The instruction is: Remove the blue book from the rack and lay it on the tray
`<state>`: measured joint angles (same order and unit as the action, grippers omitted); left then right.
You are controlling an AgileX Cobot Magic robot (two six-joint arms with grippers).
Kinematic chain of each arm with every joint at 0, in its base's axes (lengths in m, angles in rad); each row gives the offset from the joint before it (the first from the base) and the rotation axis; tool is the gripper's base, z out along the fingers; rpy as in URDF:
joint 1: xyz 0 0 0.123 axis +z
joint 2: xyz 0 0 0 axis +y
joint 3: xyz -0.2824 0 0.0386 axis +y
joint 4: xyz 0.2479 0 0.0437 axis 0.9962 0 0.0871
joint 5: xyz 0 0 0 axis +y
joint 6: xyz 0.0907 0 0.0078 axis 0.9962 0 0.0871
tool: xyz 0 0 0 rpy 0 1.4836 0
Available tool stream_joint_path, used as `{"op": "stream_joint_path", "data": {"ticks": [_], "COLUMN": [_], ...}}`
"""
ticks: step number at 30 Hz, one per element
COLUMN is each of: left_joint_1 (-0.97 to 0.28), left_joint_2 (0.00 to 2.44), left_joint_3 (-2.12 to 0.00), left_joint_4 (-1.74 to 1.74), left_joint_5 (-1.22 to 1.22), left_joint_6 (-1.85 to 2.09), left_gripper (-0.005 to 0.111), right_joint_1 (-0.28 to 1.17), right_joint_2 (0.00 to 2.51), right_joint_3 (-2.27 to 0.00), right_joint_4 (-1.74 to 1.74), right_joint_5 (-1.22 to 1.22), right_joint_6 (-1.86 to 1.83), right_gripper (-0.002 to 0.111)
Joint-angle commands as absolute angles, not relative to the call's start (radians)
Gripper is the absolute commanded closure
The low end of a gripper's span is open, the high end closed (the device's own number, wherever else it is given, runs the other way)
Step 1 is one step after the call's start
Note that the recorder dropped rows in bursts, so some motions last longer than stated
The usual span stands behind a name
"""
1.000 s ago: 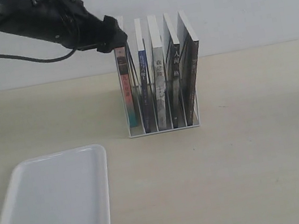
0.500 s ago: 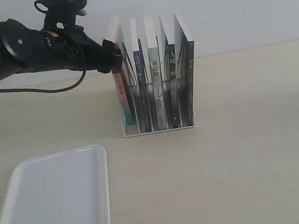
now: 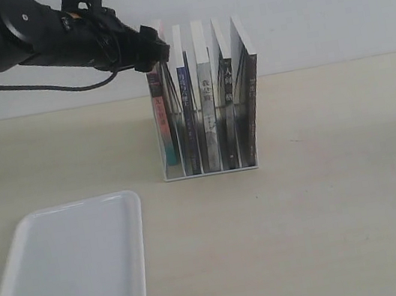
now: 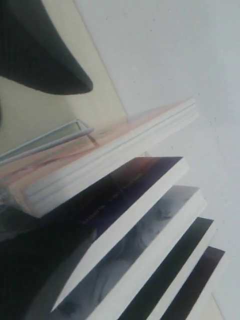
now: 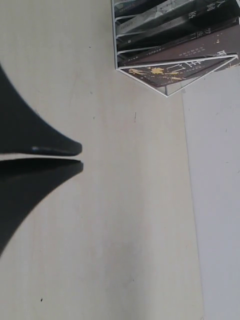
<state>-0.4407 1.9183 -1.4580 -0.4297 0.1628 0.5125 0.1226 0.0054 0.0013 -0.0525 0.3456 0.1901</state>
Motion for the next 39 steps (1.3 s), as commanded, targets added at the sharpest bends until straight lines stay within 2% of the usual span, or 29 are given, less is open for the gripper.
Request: {"op": "stream_joint_path", "data": {"ticks": [1,5,8,18,29,39], "left_joint_1": [-0.441,-0.441,-0.441,-0.441,-0.441,-0.441], "left_joint_2": [1.957,1.977,1.978,1.978,1.901,1.857], "left_joint_3": [-1.487,-1.498,-1.498,-1.498,-1.502,-1.643], "left_joint_4": [-0.437,-0.437,-0.433,-0.426,-0.426,-0.419], "left_joint_5": [0.180,0.183,0.183,0.178,0.209,0.429], "left_joint_6": [0.493,0.493,0.493,0.495,0.486,0.399], "left_gripper": [0.040,0.040,0.046,0.103,0.103,0.103], "right_joint_1": [0.122,0.122,0.122,0.122,0.122,0.122], "right_joint_2": [0.000,0.000,0.000,0.000,0.000,0.000], "right_joint_3": [0.000,0.000,0.000,0.000,0.000,0.000], "right_joint_4": [-0.057,-0.057,-0.057,-0.057,-0.057,-0.057], "right_joint_5": [0.333,0.333,0.333,0.333,0.333,0.333], "right_joint_6": [0.184,0.184,0.184,0.184,0.184,0.184], "right_gripper": [0.107,0.107,0.107,0.107,0.107,0.107]}}
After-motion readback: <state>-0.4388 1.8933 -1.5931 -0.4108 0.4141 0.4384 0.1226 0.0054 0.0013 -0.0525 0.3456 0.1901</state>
